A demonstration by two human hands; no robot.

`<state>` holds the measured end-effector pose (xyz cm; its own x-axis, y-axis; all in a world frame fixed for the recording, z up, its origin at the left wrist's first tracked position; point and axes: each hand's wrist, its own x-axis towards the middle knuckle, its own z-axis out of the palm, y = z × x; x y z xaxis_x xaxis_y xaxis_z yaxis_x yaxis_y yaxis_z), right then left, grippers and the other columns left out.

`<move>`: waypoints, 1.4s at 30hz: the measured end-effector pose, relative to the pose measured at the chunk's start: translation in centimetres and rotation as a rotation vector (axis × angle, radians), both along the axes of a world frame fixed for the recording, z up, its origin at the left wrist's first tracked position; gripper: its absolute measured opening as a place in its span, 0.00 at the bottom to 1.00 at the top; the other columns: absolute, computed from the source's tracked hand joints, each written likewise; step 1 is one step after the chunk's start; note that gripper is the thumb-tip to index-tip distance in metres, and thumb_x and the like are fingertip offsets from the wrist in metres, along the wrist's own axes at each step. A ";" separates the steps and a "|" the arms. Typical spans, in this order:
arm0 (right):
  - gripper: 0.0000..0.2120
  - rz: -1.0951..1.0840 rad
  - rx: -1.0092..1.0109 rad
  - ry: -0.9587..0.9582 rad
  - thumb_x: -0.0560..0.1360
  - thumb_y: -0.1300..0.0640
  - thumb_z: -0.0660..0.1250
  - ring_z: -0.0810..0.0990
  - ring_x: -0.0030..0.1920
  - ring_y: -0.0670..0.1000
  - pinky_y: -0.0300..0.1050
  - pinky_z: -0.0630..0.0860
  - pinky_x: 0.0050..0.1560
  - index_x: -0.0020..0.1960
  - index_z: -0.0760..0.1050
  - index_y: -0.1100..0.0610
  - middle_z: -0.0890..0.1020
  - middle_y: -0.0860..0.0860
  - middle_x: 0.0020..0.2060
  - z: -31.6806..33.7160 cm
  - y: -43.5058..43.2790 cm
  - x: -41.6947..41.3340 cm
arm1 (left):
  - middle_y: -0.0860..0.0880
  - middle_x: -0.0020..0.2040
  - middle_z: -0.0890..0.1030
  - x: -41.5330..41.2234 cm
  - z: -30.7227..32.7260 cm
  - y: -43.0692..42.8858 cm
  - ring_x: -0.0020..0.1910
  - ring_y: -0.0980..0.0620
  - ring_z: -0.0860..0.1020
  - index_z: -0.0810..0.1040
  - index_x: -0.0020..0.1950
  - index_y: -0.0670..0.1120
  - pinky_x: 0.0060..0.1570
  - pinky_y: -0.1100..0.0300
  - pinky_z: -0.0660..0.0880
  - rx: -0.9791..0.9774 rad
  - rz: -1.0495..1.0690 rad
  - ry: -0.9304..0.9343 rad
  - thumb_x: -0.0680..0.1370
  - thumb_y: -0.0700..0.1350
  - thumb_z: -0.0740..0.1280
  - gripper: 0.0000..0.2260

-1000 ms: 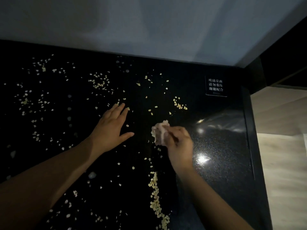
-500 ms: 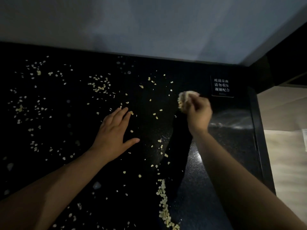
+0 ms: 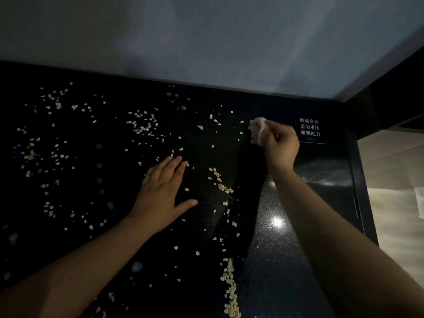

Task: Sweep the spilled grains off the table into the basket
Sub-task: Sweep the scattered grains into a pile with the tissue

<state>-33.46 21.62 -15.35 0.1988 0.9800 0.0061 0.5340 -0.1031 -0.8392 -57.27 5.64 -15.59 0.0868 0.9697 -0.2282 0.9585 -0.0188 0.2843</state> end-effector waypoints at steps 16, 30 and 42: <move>0.09 0.099 0.029 0.155 0.76 0.56 0.68 0.81 0.50 0.48 0.42 0.79 0.52 0.54 0.82 0.52 0.81 0.50 0.50 0.7 -4.6 -2.4 | 0.56 0.77 0.53 -3.3 1.9 -0.6 0.72 0.62 0.50 0.53 0.78 0.49 0.69 0.63 0.52 0.046 0.160 -0.298 0.75 0.58 0.65 0.35; 0.12 0.387 -0.038 -0.012 0.76 0.64 0.67 0.77 0.49 0.44 0.29 0.73 0.49 0.57 0.80 0.55 0.76 0.44 0.48 -1.1 -4.2 -6.3 | 0.50 0.78 0.44 -6.5 0.9 1.0 0.74 0.56 0.38 0.49 0.78 0.46 0.72 0.55 0.40 -0.040 0.126 -0.102 0.65 0.76 0.57 0.51; 0.11 0.055 0.047 -0.057 0.77 0.54 0.65 0.80 0.47 0.47 0.44 0.78 0.53 0.56 0.82 0.54 0.82 0.54 0.51 -1.1 7.6 -7.8 | 0.52 0.78 0.38 -6.7 -0.5 0.7 0.75 0.55 0.34 0.45 0.78 0.47 0.74 0.52 0.37 -0.043 0.100 -0.045 0.65 0.76 0.47 0.49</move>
<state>-41.26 29.25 -16.49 0.1430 0.9878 0.0623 0.5850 -0.0336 -0.8103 -63.94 6.37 -16.12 0.0012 0.9634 -0.2679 0.9413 0.0894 0.3256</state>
